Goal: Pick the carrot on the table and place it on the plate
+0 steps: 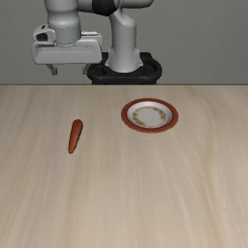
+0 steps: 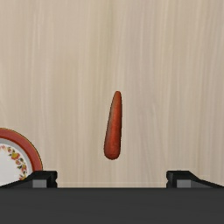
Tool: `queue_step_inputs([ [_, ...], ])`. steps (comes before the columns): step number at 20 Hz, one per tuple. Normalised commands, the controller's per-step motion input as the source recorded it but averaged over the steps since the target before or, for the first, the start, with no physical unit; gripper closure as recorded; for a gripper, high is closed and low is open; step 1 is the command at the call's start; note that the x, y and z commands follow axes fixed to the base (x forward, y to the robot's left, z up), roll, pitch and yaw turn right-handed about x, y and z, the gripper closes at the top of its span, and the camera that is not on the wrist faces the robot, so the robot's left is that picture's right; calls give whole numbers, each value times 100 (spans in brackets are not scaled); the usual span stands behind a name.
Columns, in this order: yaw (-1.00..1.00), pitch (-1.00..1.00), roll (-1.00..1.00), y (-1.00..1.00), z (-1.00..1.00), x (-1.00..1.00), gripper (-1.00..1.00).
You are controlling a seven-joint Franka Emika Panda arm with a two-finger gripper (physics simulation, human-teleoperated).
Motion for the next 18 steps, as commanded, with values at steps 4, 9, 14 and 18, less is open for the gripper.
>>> queue_step_inputs([
  [4,0,0,0,0,-100,0,-100],
  [9,0,0,0,0,-100,0,-100],
  [14,0,0,0,0,-100,0,-100],
  [18,0,0,0,-25,-75,0,-100],
])
